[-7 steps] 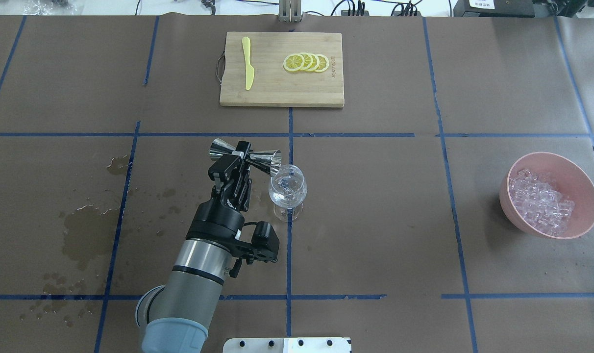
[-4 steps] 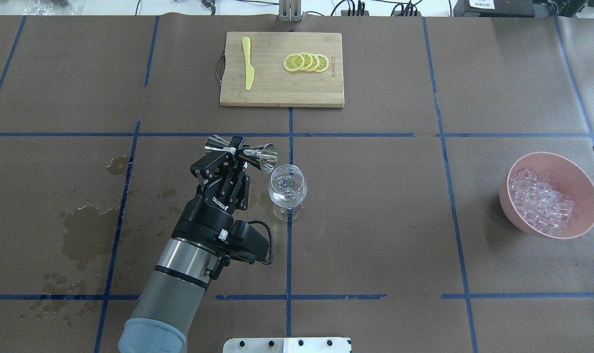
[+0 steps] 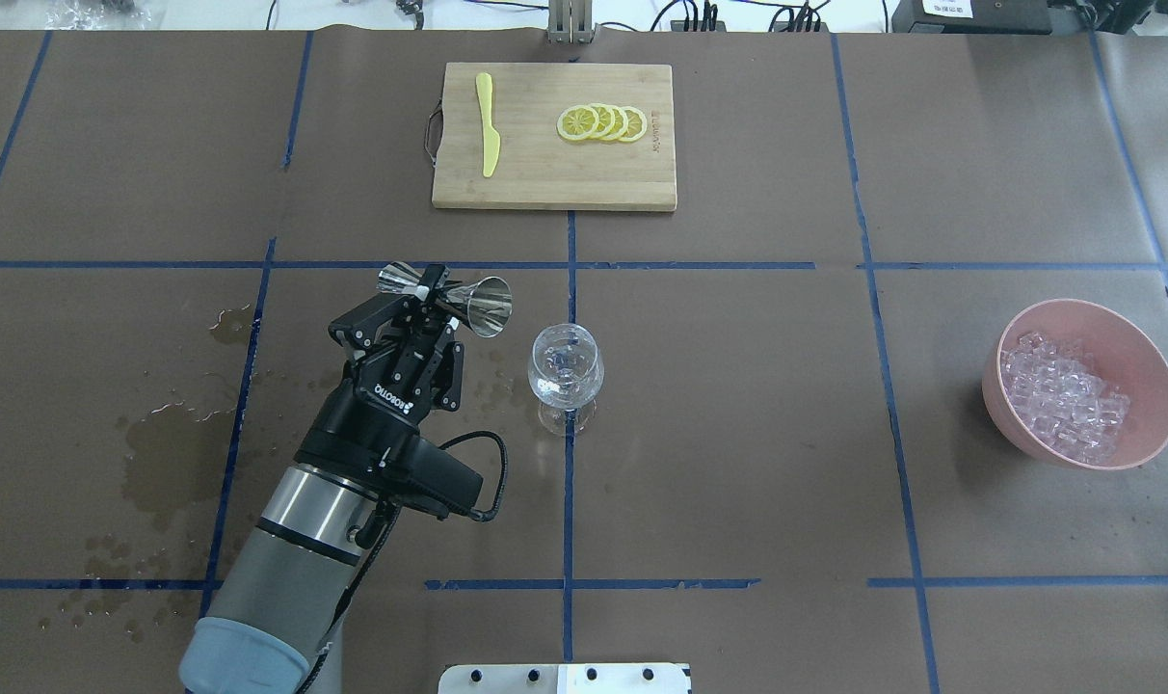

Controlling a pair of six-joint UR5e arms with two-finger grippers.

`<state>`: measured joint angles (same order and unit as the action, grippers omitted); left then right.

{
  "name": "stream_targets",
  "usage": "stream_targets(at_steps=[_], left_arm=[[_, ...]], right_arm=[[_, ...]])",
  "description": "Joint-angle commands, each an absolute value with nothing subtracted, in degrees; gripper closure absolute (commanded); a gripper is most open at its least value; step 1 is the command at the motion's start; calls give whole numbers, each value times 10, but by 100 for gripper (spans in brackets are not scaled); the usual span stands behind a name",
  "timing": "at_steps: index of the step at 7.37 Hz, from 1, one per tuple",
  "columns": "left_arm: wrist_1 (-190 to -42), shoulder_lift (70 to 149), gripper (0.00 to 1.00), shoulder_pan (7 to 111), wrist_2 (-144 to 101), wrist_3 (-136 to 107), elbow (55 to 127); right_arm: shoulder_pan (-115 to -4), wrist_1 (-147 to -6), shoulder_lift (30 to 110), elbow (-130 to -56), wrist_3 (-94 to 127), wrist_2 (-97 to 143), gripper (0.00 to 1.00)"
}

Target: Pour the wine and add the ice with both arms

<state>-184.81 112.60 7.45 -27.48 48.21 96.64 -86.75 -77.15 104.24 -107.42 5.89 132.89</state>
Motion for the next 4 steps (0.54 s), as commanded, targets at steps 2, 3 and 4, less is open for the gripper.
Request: stream_targets(at_steps=[2, 3, 4], left_arm=[[-1958, 995, 100, 76, -307, 483, 995], [-2003, 951, 100, 76, -308, 483, 997], [-2043, 904, 100, 76, -315, 483, 997]], right_arm=[[-867, -771, 1042, -1075, 58, 1329, 0], [-867, -772, 1043, -1076, 58, 1329, 0], [-868, -771, 1043, -1077, 58, 1329, 0]])
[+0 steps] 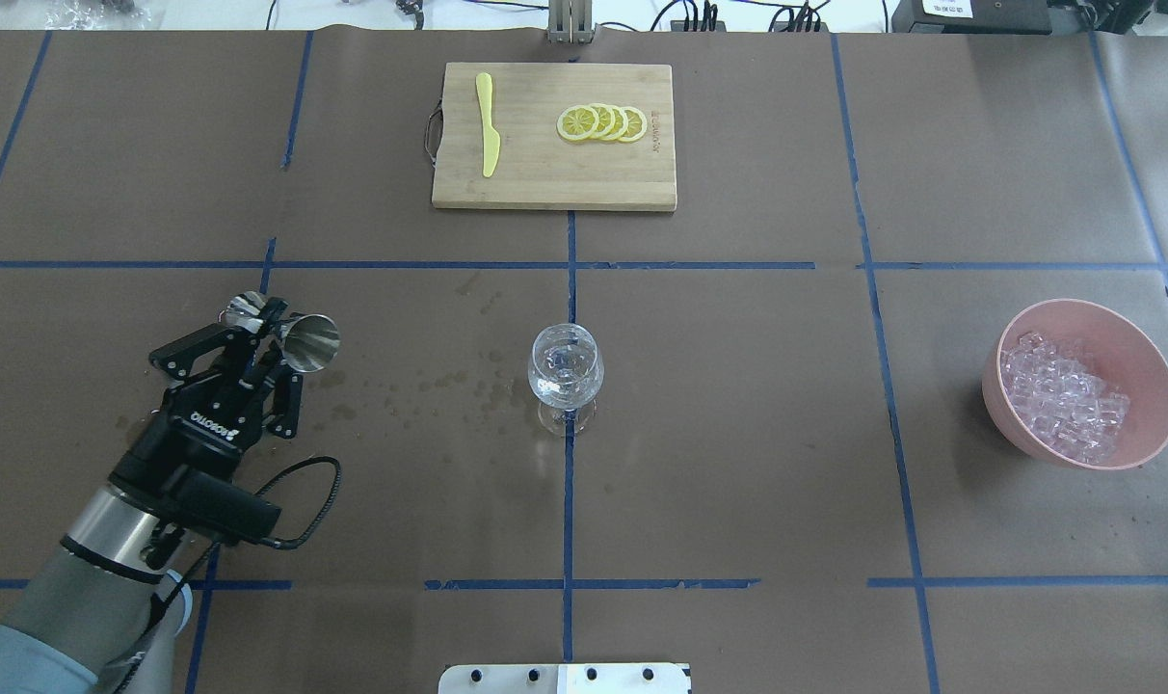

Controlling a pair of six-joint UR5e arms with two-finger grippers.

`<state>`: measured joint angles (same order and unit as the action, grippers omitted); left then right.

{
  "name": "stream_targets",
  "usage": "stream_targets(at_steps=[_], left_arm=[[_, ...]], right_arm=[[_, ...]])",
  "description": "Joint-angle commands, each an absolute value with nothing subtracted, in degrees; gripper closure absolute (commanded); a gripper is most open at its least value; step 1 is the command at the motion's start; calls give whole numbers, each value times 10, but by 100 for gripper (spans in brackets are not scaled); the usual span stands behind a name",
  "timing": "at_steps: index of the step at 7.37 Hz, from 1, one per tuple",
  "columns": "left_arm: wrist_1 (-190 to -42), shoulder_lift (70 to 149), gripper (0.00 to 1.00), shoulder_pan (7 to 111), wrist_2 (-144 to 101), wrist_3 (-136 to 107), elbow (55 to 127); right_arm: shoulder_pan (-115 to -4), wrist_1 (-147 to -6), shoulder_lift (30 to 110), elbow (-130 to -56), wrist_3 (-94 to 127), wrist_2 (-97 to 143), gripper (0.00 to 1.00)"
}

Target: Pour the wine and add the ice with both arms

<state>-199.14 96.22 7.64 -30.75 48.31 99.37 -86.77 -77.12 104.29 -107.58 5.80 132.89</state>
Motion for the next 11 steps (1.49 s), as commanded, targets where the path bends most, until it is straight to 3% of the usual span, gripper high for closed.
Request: stream_targets(at_steps=[1, 4, 11], left_arm=[[-2096, 855, 100, 76, -338, 483, 996], [-2176, 777, 100, 76, -341, 469, 978], [-2187, 777, 100, 67, -373, 7, 878]], right_arm=[[-868, -771, 1044, -1077, 58, 1329, 0], [-868, -771, 1044, -1077, 58, 1329, 0], [-874, -770, 1049, -1080, 58, 1329, 0]])
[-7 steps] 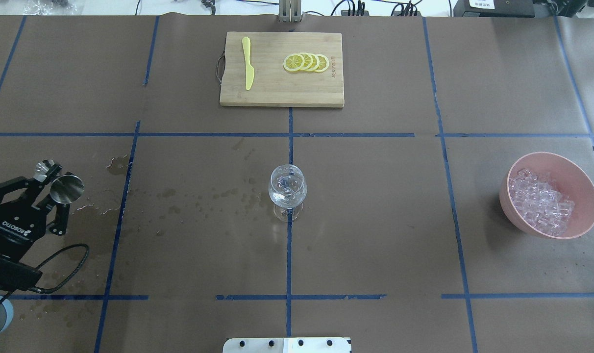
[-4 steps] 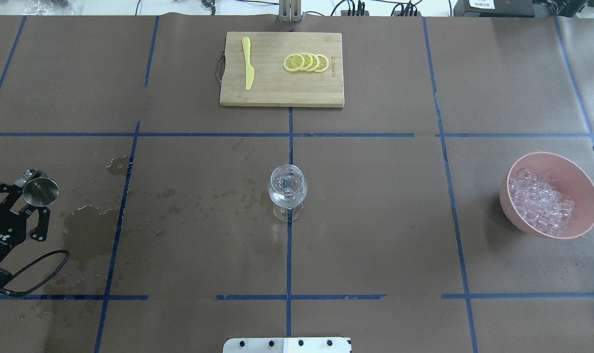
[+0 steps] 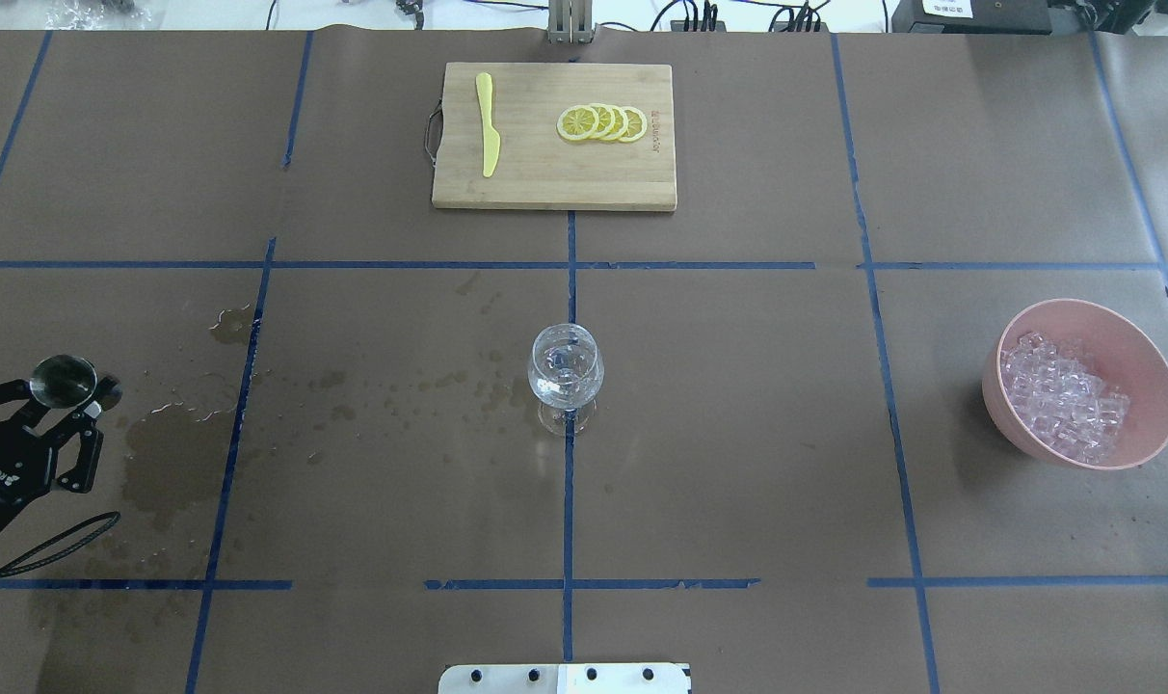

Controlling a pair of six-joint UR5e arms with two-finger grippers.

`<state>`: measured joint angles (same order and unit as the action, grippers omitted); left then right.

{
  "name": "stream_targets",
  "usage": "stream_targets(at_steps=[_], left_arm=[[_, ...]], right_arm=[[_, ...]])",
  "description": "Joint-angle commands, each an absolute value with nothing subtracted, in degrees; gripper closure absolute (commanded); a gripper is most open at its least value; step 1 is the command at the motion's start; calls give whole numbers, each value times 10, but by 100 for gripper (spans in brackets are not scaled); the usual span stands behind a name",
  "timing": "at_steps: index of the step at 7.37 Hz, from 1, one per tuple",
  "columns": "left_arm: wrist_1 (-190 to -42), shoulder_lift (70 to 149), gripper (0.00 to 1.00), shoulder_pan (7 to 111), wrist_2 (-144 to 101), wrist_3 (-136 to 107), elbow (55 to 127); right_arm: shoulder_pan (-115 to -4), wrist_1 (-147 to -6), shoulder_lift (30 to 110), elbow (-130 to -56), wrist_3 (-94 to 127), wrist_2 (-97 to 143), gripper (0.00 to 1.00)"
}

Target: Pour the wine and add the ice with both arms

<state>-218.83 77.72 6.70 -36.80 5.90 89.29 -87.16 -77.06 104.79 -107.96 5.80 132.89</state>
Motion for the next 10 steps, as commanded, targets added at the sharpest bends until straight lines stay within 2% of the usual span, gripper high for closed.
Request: stream_targets(at_steps=[1, 4, 6, 8, 10], left_arm=[[-2185, 777, 100, 67, -374, -15, 861], [-2161, 777, 100, 66, -375, -100, 831], [-2152, 786, 100, 64, -375, -146, 831], [-2134, 794, 100, 61, -390, -313, 831], [-2109, 812, 100, 61, -391, -342, 830]], right_arm=[[-875, -767, 1053, -1083, 58, 1329, 0], [-877, -753, 1063, -1083, 58, 1329, 0], [-881, -753, 1064, -1083, 56, 1329, 0], [-881, -753, 1065, -1083, 55, 1329, 0], [-881, -753, 1069, -1083, 54, 1329, 0]])
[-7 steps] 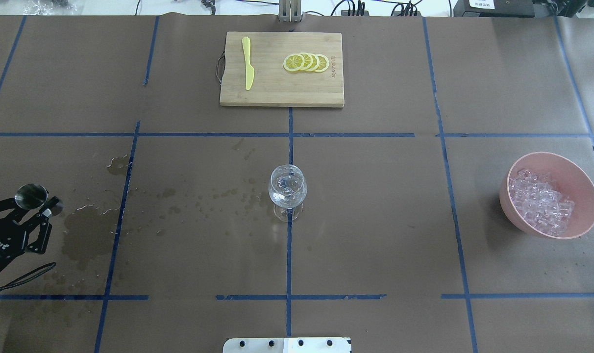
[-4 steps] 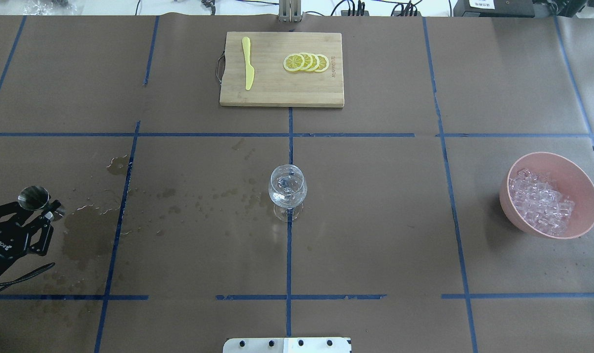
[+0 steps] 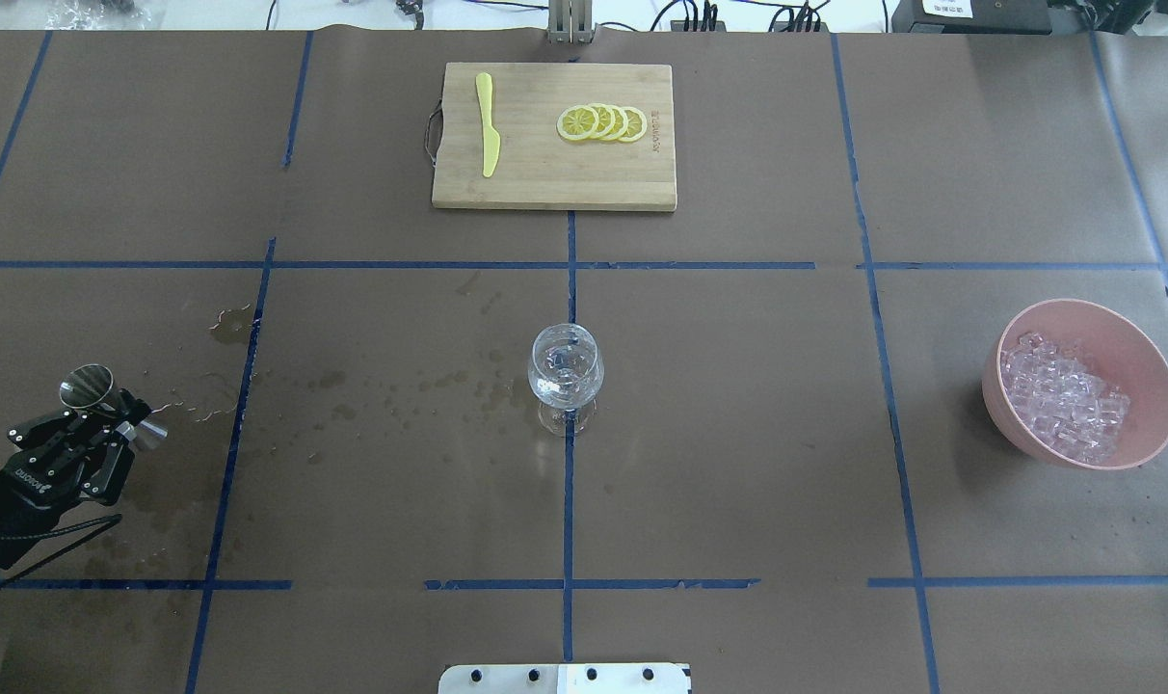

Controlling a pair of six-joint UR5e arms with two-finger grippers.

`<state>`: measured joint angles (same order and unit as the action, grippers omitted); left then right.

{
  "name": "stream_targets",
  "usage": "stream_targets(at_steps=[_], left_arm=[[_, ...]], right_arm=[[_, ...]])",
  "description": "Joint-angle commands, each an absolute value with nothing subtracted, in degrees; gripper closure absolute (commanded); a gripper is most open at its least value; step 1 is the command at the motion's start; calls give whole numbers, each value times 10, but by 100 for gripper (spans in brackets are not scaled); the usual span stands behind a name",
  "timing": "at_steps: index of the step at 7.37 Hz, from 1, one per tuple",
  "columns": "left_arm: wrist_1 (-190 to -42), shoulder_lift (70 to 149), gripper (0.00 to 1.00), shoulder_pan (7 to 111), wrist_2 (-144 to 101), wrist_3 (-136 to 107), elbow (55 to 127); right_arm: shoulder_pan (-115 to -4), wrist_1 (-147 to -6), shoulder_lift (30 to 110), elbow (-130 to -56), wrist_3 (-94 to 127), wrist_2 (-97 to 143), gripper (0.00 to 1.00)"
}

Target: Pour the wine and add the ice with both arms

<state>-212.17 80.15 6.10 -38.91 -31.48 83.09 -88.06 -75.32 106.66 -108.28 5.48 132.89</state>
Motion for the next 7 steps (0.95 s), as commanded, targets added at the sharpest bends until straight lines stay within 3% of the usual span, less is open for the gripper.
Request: stream_targets(at_steps=[1, 7], left_arm=[[-2090, 814, 100, 60, -391, -373, 830], [-2065, 855, 100, 59, -389, -382, 788]], right_arm=[[-882, -753, 1070, -1083, 53, 1329, 0], [-885, -753, 1071, -1084, 53, 1329, 0]])
